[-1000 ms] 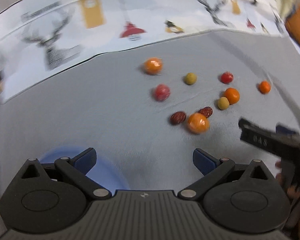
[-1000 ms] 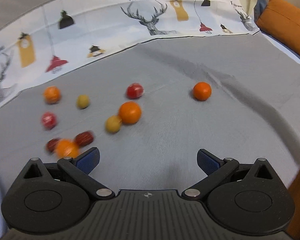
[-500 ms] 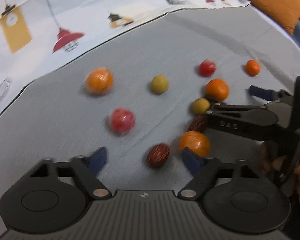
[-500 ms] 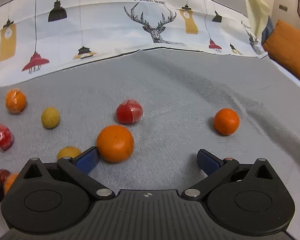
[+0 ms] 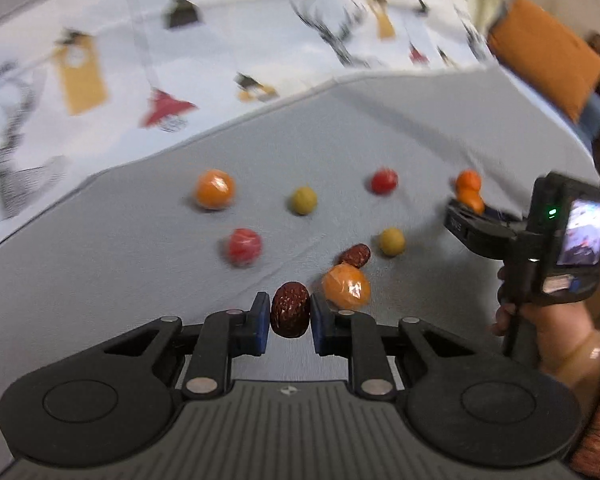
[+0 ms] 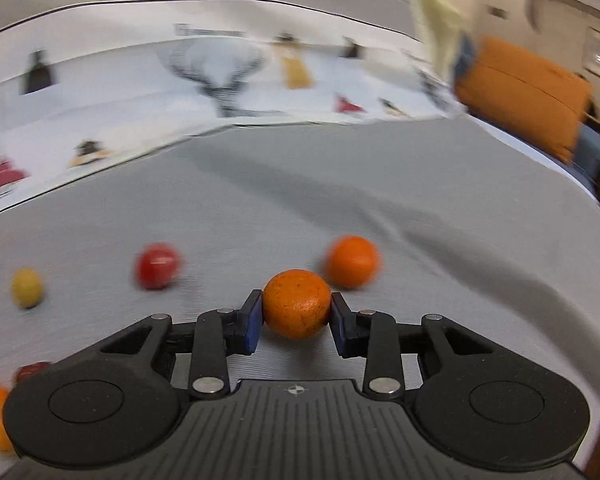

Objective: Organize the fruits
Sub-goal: 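Grasp a red date with the left tool while the right tool grasps an orange, then carry both fruits over the blue plate and open both tools to drop them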

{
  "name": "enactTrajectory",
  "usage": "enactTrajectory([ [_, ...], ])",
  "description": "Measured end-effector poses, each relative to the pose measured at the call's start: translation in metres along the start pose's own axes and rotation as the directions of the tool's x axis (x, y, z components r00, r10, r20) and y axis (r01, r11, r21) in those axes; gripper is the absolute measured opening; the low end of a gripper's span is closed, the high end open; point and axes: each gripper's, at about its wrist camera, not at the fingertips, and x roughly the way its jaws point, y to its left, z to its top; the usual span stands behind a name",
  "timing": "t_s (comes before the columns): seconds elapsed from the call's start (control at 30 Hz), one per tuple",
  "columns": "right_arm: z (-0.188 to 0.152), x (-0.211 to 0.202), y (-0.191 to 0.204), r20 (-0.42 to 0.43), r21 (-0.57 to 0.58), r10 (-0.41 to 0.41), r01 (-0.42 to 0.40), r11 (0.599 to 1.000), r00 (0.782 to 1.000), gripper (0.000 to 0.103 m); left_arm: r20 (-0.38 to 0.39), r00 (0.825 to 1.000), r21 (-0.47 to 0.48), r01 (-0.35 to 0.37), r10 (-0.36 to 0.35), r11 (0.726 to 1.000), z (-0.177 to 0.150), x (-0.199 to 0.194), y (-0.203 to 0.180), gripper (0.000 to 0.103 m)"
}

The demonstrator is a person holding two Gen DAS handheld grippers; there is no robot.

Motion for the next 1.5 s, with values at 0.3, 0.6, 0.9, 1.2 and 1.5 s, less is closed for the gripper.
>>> enactTrajectory([
  [0.3,0.019,-0.116,-0.037,0.019,0.057,0.188,-0.189,0.980,0.982,0.036,-0.009,0.990,-0.156,-0.137,0.138,0.978,-0.067,-0.149,0.009,0.023],
  [0.6,-0.010,-0.284,-0.043,-0.047,-0.113,0.538,-0.540,0.834,0.842,0.036,0.023,0.974,-0.250,-0.214,0.226,0.944,-0.149,-0.256,-0.003,0.023],
  [0.9,-0.058,-0.388,-0.023,-0.085,-0.288,0.664,-0.656,0.698,0.743,0.036,0.093,0.964,-0.312,-0.208,0.248,0.927,-0.214,-0.311,-0.022,0.023],
  [1.2,-0.062,-0.422,-0.026,-0.037,-0.340,0.676,-0.646,0.684,0.736,0.036,0.151,0.954,-0.357,-0.193,0.260,0.914,-0.228,-0.335,-0.018,0.023],
  [1.5,-0.061,-0.415,-0.017,-0.056,-0.350,0.656,-0.630,0.693,0.753,0.036,0.138,0.957,-0.374,-0.189,0.256,0.908,-0.227,-0.326,-0.007,0.023],
])
